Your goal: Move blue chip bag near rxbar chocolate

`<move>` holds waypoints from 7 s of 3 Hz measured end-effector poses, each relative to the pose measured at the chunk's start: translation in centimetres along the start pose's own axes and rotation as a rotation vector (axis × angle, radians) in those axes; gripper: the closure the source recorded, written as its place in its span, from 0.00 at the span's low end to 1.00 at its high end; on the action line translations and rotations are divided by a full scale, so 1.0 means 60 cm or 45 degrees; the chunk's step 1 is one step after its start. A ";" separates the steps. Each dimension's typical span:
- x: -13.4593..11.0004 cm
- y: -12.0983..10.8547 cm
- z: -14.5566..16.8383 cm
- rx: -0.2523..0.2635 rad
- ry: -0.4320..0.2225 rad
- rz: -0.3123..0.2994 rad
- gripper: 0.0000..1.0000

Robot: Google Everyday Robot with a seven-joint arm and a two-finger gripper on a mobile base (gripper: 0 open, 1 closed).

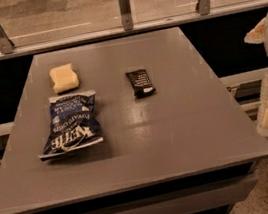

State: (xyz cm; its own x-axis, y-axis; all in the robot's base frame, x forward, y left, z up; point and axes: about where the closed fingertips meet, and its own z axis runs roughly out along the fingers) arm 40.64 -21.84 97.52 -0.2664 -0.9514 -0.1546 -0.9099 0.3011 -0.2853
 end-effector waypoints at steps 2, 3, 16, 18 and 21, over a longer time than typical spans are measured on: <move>-0.103 0.091 -0.052 0.020 -0.035 -0.221 0.00; -0.104 0.091 -0.054 0.024 -0.037 -0.222 0.00; -0.379 0.188 0.148 -0.073 -0.828 -0.839 0.00; -0.407 0.207 0.162 -0.128 -0.882 -0.893 0.00; -0.495 0.232 0.158 -0.113 -0.977 -0.993 0.16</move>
Offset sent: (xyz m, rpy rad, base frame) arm -0.0530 0.0928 0.0100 -0.0423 0.0137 0.2217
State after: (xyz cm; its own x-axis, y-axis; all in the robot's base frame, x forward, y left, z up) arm 38.93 11.21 89.17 0.6331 -0.5758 -0.5173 -0.7701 -0.4008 -0.4963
